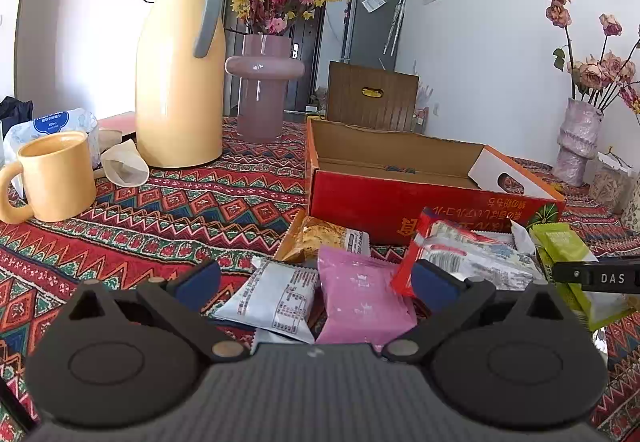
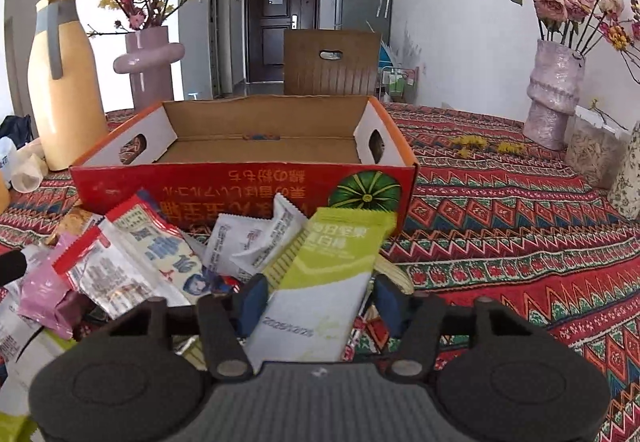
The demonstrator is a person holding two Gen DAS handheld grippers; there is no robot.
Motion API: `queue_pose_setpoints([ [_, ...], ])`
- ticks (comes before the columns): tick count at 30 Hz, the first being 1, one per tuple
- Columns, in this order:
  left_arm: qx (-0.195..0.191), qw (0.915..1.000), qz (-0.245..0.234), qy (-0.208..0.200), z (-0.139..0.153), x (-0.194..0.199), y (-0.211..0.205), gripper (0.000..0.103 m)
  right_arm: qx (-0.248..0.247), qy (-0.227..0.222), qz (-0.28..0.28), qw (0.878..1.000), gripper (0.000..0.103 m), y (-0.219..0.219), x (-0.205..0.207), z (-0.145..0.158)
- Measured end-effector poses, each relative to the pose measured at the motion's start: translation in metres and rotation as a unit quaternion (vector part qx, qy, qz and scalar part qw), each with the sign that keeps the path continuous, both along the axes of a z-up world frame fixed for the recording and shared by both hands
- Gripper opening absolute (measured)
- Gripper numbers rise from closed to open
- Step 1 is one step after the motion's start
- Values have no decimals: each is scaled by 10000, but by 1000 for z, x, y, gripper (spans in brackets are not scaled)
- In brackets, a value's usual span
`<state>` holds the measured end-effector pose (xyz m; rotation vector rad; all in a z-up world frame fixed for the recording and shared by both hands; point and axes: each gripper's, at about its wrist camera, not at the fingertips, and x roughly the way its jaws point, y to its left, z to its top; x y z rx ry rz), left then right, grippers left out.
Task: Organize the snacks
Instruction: 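Grasp the green-and-white bar packet with the right tool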
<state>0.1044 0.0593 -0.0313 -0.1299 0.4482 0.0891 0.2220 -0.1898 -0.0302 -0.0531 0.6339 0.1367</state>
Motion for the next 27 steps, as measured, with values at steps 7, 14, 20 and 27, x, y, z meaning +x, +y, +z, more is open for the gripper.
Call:
queue_pose_setpoints([
  [7,-25,10000,12,0,-1,0,1,103,221,-105,-11,9997,36,-14,-9,1],
  [14,-54,10000,8,29,-1,0,1,103,622,-799,-22,9949,36,-34,-38,7],
  [20,-70,9999,42,61,-2,2,2,103,668,-1044,-109,9922,36,-52,-55,-1],
  [27,13,9996,136,231,-2,7,1,103,878,-1140,-174,9894,36,-66,-60,-17],
])
